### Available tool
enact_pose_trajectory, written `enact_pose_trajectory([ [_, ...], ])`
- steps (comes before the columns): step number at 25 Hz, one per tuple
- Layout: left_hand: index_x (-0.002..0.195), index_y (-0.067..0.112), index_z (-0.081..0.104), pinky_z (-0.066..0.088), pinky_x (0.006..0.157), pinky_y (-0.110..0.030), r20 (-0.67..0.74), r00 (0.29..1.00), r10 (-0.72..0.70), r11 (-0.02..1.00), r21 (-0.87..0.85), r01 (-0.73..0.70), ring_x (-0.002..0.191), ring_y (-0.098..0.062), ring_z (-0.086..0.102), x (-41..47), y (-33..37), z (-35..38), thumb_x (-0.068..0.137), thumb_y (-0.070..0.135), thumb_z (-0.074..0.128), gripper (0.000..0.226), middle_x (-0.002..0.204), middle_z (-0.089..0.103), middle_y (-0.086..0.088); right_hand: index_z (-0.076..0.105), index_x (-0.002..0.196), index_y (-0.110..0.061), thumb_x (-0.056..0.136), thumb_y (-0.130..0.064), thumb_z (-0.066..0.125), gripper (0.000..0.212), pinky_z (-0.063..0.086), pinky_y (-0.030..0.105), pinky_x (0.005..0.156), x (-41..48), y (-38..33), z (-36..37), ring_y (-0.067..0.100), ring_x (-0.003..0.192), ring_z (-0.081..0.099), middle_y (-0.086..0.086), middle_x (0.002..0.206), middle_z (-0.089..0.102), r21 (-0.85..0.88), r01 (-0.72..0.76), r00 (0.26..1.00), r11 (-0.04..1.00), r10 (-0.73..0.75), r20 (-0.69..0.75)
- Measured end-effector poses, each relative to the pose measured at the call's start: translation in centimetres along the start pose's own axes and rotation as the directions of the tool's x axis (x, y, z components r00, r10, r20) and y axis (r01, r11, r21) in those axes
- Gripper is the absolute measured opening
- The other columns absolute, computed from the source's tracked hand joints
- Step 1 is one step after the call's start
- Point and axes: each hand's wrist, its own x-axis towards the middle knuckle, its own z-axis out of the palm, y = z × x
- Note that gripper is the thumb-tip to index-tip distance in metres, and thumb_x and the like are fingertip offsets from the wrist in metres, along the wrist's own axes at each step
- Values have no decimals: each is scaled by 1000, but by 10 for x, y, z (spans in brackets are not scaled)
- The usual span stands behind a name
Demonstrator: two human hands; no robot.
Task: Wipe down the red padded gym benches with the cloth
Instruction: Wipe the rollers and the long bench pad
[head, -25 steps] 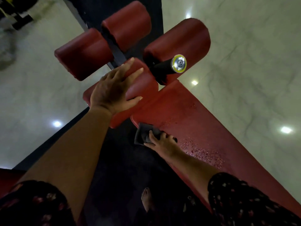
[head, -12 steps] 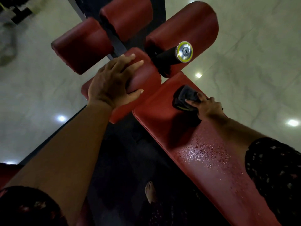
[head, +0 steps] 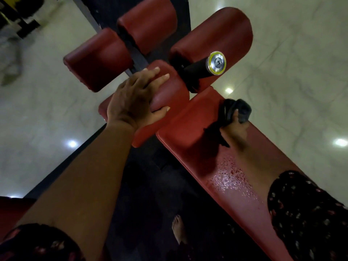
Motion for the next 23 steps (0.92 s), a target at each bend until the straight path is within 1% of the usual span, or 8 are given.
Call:
enact_pose_trajectory([
  [4, 149, 23, 38, 44, 104, -52, 28, 999, -24, 999, 38, 23, 131, -36, 46, 0, 2, -2, 79, 58, 64, 83, 152, 36, -10, 4, 150, -51, 95, -24, 47, 76, 53, 38, 84, -60, 21, 47, 40, 101, 54, 9, 142, 17, -167, 102, 991, 981, -85, 105],
  [7, 149, 23, 39, 44, 104, -53, 19, 1000, -18, 999, 31, 18, 131, -35, 46, 0, 3, -3, 79, 58, 63, 83, 149, 41, -10, -7, 149, -50, 92, -21, 53, 88, 53, 34, 65, -117, 36, 79, 34, 97, 55, 18, 151, 10, -436, 268, 955, 859, -177, 238],
  [11, 148, 24, 41, 45, 101, -56, 5, 1000, -25, 1000, -19, 25, 131, -36, 46, 0, 0, 0, 76, 55, 68, 83, 147, 44, -11, -6, 150, -50, 91, -21, 55, 90, 51, 41, 80, -172, 61, 97, 37, 112, 48, 21, 158, -1, -618, 497, 862, 609, -261, 435],
  [13, 146, 24, 43, 47, 98, -57, -16, 999, -29, 999, -44, 28, 130, -37, 47, -1, 1, 1, 74, 51, 74, 83, 145, 46, -11, 1, 149, -51, 92, -18, 54, 84, 51, 43, 81, -171, 80, 93, 40, 115, 43, 19, 157, 0, -605, 652, 757, 458, -343, 557],
  [15, 146, 25, 44, 47, 97, -58, -11, 999, -37, 998, -57, 36, 130, -38, 47, -1, 1, 1, 73, 49, 76, 84, 146, 47, -11, 9, 149, -50, 92, -17, 54, 79, 49, 48, 83, -146, 96, 75, 43, 117, 42, 17, 157, 0, -550, 797, 602, 249, -399, 691],
  [18, 146, 27, 42, 47, 96, -59, -15, 999, -38, 997, -63, 37, 129, -38, 47, 0, -1, 1, 76, 58, 63, 80, 147, 45, -10, 15, 147, -53, 93, -14, 57, 79, 48, 53, 85, -102, 104, 34, 46, 124, 40, 15, 160, 6, -475, 880, 420, -25, -426, 801],
  [20, 147, 26, 42, 47, 95, -60, -10, 999, -32, 998, -58, 31, 129, -38, 47, -1, -2, 1, 76, 63, 53, 81, 147, 45, -10, 14, 146, -57, 95, -14, 55, 78, 45, 54, 92, -77, 97, 5, 44, 128, 37, 10, 160, 6, -492, 865, 407, -95, -440, 801],
  [23, 146, 25, 42, 47, 95, -60, 3, 999, -39, 998, -59, 39, 129, -40, 46, 0, -1, -1, 76, 65, 48, 81, 148, 44, -11, 7, 145, -61, 98, -15, 45, 75, 49, 49, 88, -30, 81, -37, 40, 121, 42, 7, 159, 3, -673, 737, 572, -55, -480, 665],
])
